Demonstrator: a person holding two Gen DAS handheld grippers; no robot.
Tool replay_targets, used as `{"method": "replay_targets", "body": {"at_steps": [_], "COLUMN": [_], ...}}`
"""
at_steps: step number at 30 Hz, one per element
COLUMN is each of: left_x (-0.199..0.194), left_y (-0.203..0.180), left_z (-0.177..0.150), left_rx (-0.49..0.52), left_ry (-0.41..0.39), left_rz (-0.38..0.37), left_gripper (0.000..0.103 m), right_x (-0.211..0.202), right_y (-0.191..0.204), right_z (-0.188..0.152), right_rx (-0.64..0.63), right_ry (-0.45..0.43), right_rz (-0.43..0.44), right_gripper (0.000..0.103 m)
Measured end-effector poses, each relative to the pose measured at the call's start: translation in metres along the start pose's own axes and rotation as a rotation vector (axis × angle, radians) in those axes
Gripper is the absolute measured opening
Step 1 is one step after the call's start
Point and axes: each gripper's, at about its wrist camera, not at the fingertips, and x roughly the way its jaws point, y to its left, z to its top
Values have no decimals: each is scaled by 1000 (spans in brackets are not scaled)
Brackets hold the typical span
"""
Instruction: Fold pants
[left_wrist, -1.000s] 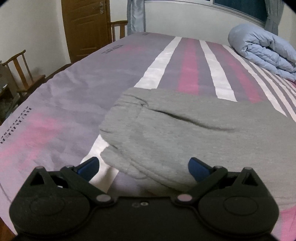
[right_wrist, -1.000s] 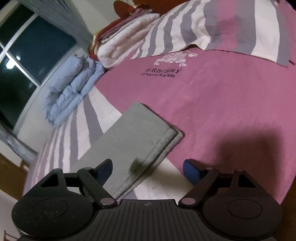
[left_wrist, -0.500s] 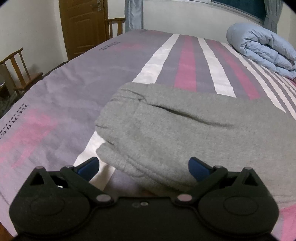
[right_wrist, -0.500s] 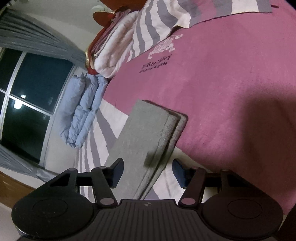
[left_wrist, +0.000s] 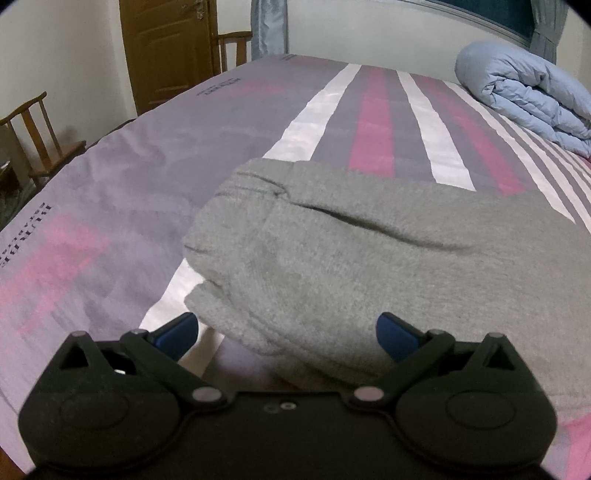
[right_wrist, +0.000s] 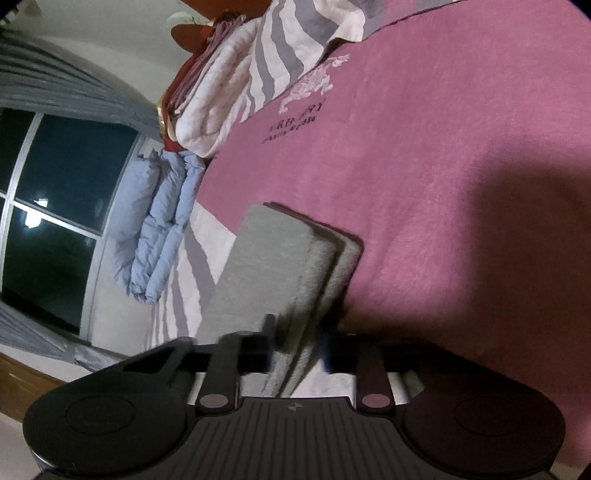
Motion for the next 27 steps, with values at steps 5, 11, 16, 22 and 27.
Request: {"method": "replay_targets", "body": {"at_steps": [5, 11, 16, 22, 27], "left_x": [2, 3, 2, -7, -21], "left_y": [-1, 1, 3, -2, 8], "left_z": [0, 1, 0, 3, 9], "left_rx": [-10, -32, -45, -25, -13], "left_ry": [4, 13, 15, 7, -18], "left_rz": [1, -10, -9, 15, 28], "left_gripper": [97, 97, 98, 97, 97], "right_x": [2, 9, 14, 11, 17], "right_y": [-8, 3, -3, 30, 53], "right_z": [2, 3, 3, -5, -11], "right_rx": [31, -50, -19, -198, -248], "right_ry": [4, -3, 3, -44, -38], "right_rz": [45, 28, 62, -11, -14], "right_gripper": [17, 17, 17, 16, 16]}}
